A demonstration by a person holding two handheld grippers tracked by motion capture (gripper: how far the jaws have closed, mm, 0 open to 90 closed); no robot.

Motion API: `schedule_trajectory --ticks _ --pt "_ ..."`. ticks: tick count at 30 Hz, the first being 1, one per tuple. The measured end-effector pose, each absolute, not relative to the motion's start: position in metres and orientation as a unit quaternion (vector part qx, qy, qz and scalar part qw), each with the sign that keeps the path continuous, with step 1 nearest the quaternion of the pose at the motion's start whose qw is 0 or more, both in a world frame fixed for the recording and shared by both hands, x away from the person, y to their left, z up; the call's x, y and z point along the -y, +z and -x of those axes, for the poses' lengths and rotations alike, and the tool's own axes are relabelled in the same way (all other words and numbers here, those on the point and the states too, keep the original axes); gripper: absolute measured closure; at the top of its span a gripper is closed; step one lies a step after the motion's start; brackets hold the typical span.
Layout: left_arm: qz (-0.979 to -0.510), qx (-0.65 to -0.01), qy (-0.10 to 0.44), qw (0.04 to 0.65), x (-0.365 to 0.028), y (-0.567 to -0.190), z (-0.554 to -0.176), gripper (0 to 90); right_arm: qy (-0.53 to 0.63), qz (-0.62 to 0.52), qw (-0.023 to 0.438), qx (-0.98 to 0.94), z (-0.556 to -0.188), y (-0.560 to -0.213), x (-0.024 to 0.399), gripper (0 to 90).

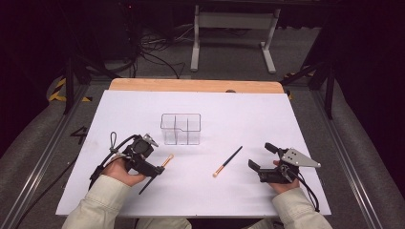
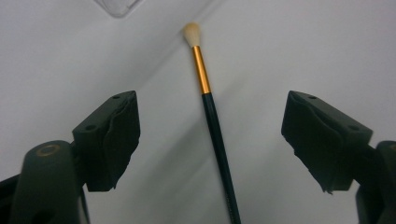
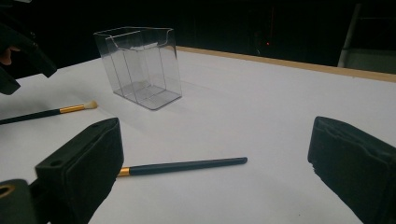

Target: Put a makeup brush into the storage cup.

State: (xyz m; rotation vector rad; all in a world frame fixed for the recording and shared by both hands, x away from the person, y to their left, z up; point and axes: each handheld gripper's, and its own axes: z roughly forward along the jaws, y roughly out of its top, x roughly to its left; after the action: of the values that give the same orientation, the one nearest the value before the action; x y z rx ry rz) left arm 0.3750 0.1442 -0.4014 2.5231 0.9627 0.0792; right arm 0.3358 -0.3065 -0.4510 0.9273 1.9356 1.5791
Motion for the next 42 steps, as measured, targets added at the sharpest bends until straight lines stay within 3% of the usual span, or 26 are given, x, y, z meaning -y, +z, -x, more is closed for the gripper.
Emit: schedule_trajectory --ticks 13,30,42 --pt "-0.921 -0.341 0.005 0.189 -0.137 -0.415 -0.380 31.4 0.572 -0.342 0.239 -0.706 -0.336 -0.451 0.307 4.0" --pt "-0.932 -0.329 -0.023 0.152 -0.124 -0.427 -0.381 58.6 0.572 -0.343 0.234 -0.707 -0.336 -0.451 0.307 3.9" --pt "-0.939 -0.323 0.014 0.114 -0.117 -0.428 -0.377 78.7 0.572 -0.342 0.231 -0.709 -0.336 -0.452 0.307 3.9"
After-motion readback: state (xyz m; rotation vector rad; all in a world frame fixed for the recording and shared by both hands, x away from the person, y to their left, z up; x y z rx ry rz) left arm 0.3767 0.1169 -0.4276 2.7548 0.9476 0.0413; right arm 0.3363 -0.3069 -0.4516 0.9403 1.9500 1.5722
